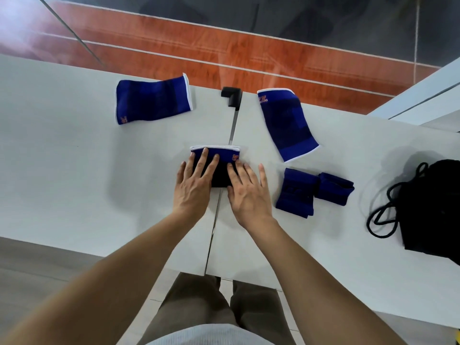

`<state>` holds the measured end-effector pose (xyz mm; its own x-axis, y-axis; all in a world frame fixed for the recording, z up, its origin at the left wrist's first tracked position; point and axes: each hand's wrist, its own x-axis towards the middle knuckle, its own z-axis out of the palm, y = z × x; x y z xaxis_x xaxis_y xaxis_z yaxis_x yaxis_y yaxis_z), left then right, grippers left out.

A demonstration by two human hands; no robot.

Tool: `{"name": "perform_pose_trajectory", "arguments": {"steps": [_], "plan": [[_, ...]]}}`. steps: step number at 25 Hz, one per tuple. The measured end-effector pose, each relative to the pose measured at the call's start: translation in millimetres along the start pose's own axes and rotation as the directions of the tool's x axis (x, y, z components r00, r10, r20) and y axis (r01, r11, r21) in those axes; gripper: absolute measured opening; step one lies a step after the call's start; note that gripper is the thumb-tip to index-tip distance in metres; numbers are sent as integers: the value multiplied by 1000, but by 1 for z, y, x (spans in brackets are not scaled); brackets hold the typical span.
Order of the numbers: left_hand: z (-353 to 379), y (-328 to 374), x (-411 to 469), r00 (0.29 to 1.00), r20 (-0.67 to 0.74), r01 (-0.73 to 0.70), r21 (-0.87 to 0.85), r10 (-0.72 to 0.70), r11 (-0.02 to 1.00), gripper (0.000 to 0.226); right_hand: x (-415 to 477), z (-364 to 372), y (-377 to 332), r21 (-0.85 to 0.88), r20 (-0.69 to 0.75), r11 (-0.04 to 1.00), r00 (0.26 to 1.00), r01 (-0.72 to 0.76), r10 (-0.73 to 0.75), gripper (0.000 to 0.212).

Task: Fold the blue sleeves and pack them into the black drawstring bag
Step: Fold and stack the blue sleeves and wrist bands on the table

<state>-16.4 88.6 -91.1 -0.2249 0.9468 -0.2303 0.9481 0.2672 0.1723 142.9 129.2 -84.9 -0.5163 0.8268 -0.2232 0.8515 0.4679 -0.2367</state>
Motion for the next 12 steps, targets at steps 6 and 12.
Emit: {"name": "perform_pose_trajectory", "arguments": {"steps": [6, 12], "plan": [[-11, -40, 16, 997, -3, 81, -16, -81, 997, 71, 40, -7, -35, 86, 47, 994, 997, 60, -65, 59], [-20, -74, 11, 986, -3, 168, -47, -168, 985, 63, 86, -42, 50, 151, -123, 961, 960, -234, 253, 80]]}}
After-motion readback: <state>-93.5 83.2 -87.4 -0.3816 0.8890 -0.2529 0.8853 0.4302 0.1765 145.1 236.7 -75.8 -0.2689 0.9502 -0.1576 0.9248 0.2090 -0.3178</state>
